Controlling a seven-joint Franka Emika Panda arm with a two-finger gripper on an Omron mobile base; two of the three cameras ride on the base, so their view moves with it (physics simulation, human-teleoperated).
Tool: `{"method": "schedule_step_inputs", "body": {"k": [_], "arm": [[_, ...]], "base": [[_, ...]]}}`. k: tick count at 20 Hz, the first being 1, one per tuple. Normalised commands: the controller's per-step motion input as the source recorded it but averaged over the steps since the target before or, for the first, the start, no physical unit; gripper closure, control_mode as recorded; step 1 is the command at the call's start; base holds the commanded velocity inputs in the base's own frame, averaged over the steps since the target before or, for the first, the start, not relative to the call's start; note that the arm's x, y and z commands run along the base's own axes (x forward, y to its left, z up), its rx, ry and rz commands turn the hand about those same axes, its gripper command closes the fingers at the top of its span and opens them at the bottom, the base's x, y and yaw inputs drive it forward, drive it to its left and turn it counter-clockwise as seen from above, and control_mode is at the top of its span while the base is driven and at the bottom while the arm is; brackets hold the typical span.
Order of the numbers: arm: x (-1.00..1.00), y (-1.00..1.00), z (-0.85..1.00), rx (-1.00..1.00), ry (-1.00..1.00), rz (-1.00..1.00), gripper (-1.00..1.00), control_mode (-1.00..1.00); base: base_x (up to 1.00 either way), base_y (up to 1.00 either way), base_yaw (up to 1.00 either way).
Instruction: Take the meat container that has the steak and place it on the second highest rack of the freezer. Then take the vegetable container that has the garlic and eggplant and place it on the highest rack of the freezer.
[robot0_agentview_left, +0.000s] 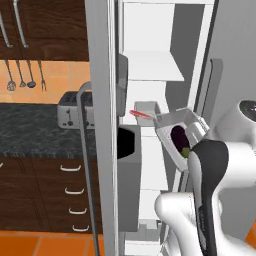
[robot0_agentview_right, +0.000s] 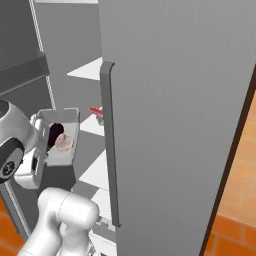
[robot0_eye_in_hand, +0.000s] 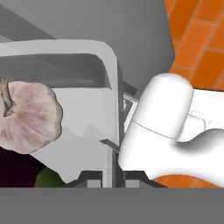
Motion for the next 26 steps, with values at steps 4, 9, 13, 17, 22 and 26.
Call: {"method": "schedule_step_inputs", "body": {"k": [4,9,13,17,22,26], "arm": [[0.17,0.3,1.0,-0.17,-0.22,-0.12,1.0,-1.0],[0.62,0.02,1.0,-0.02,-0.11,-0.1,1.0,-1.0],[0.86,0.05,0.73,0.05,-0.07,-0.09,1.0,-1.0],[0.86,0.08,0.35,0.05,-0.05,-0.03,1.0,-1.0],[1.0,0.01,-0.06,0.0,0.0,0.0,1.0,-1.0],[1.0,0.0,0.06,0.0,0.0,0.0,1.0,-1.0]], "base": [[0.0,0.0,0.0],[0.0,0.0,0.0],[0.0,0.0,0.0],[0.0,0.0,0.0],[0.0,0.0,0.0],[0.0,0.0,0.0]]}}
